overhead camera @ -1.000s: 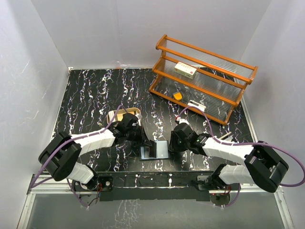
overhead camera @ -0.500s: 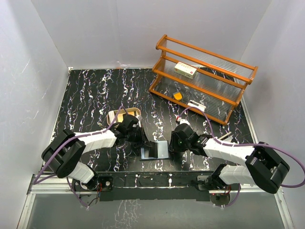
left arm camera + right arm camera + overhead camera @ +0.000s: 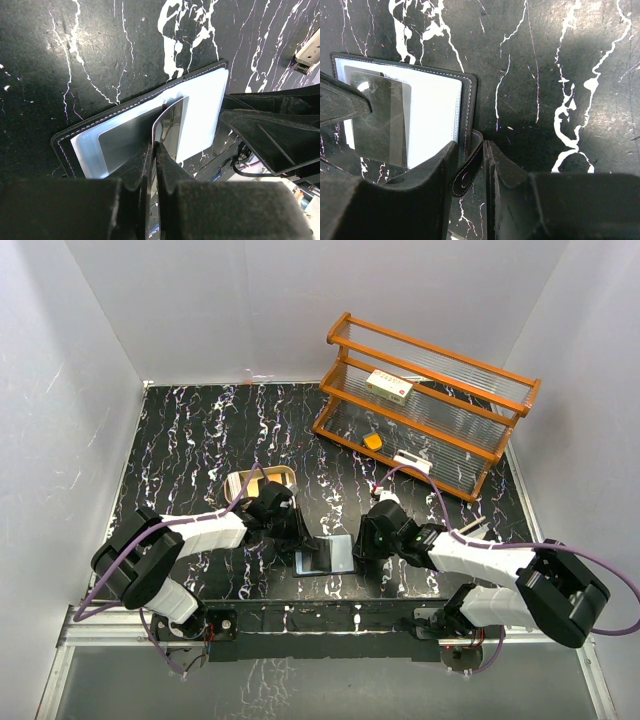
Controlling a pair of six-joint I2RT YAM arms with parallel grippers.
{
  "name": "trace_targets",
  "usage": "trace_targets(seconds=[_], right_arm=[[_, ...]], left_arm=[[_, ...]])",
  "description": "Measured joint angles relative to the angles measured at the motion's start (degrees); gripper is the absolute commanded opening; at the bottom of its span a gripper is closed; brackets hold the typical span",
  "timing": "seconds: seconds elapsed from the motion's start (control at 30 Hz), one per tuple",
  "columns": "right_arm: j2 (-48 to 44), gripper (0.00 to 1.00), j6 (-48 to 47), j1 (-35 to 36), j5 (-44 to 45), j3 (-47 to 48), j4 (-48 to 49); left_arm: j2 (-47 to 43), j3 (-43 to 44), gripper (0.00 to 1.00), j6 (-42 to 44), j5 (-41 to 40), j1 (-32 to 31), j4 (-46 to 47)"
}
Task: Put the credit cards into the card holder
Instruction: Insert the credit card into the card holder.
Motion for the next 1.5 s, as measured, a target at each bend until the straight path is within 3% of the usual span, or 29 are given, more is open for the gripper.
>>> trace_targets(seconds=[0.73,0.77,0.9,1.07,1.27,1.5], right_arm=[[-1.09,0.23,4.17,-0.11,-1.64,-2.47,3.63],[-1.11,0.23,4.24,-0.11,-1.64,-2.49,3.63],[-1.11,0.22,4.26,-0.11,-1.66,-2.49,3.61],[-1.18,0.19,4.26,-0.04,-2.12,-2.49,3.13],[-1.4,0.14,4.13,-0.04,-2.67,-2.49,2.25],[-1.49,0.13,4.02,-0.04,-3.21,-2.49,1.9]], left_arm=[[-0.72,-2.38,0.0,-4.83,-3.78,-1.22,5.77],[-0.72,-2.38,0.02,-4.83,-3.85,-1.33,5.81],[-0.66,-1.81,0.3,-3.69,-3.98,-1.42,4.55],[-0.79,3.15,0.47,-0.13,-5.97,-1.84,-3.45],[-3.28,6.25,0.55,2.82,-8.17,-1.95,-10.19],[-4.59,6.36,0.55,3.56,-7.17,-1.97,-10.71]])
